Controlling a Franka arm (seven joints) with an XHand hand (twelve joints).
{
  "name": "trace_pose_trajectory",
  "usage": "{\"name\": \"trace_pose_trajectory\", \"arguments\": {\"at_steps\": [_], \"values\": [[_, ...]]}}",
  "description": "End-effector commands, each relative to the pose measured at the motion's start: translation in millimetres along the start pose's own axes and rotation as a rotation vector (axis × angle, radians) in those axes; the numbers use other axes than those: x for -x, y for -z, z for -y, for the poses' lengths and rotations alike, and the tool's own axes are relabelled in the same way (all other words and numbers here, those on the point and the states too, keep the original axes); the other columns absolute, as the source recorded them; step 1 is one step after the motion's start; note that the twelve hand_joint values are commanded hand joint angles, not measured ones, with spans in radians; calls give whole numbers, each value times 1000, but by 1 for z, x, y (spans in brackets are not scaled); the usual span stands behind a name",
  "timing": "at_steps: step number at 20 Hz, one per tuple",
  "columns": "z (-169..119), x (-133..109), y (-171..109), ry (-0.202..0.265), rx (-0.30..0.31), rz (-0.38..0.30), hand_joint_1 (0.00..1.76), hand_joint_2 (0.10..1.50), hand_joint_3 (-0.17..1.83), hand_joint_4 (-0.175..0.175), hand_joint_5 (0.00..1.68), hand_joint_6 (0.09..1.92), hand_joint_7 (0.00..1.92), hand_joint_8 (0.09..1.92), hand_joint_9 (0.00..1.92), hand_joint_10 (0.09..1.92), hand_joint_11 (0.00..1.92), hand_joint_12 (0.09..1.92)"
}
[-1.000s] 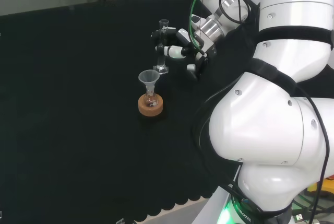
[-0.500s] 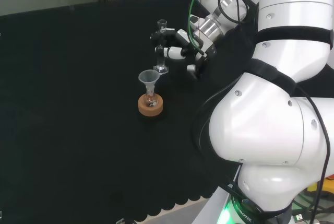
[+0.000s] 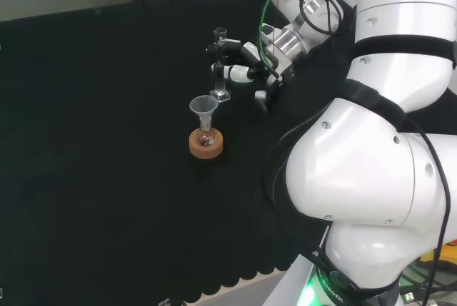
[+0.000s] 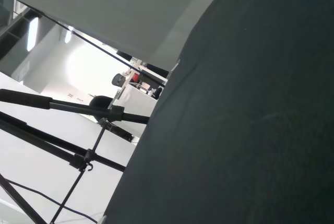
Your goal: Pick up the graduated cylinder.
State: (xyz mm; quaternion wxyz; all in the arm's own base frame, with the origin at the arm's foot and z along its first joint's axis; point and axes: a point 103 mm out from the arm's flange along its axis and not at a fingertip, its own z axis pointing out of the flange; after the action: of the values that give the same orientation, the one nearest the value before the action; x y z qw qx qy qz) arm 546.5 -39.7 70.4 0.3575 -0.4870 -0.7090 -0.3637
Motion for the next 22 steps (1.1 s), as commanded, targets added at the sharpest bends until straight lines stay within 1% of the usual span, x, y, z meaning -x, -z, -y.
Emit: {"name": "trace_pose_trajectory", "arguments": {"at_steps": [1, 5, 7, 8, 10, 11, 12, 14, 16, 18, 20, 22], "values": [[0, -1, -2, 1, 7, -9, 1093, 1077, -175, 32, 584, 638, 720, 513, 987, 311, 696, 1141], [1, 0, -2, -6, 14, 0, 1076, 1093, -175, 35, 609, 646, 723, 513, 997, 312, 702, 1143], [1, -1, 0, -10, 24, 13, 1071, 1124, -175, 42, 679, 634, 731, 517, 1017, 303, 733, 1124], [1, -1, 1, -15, 32, 20, 1079, 1162, -175, 52, 752, 617, 756, 532, 1047, 296, 784, 1095], [1, -2, 3, -23, 40, 48, 1075, 1178, -81, 3, 849, 952, 835, 573, 1120, 284, 914, 1029], [1, -3, 4, -28, 41, 62, 1072, 1179, -47, -14, 863, 1055, 867, 586, 1150, 274, 970, 995], [1, -4, 6, -33, 40, 86, 1072, 1179, -26, -30, 867, 1115, 892, 595, 1175, 260, 1017, 963], [2, -7, 10, -35, 28, 136, 1080, 1176, -8, -55, 876, 1152, 926, 599, 1212, 233, 1087, 914], [2, -12, 15, -29, 5, 207, 1093, 1170, -4, -78, 888, 1147, 954, 589, 1242, 206, 1123, 879], [3, -18, 22, -27, -10, 256, 1106, 1162, -4, -98, 906, 1125, 985, 571, 1268, 182, 1141, 856], [5, -24, 29, -25, -29, 300, 1115, 1157, -5, -112, 917, 1111, 1008, 555, 1287, 163, 1150, 841], [8, -31, 35, -29, -46, 330, 1120, 1154, -5, -121, 923, 1103, 1021, 548, 1298, 155, 1153, 835]]}}
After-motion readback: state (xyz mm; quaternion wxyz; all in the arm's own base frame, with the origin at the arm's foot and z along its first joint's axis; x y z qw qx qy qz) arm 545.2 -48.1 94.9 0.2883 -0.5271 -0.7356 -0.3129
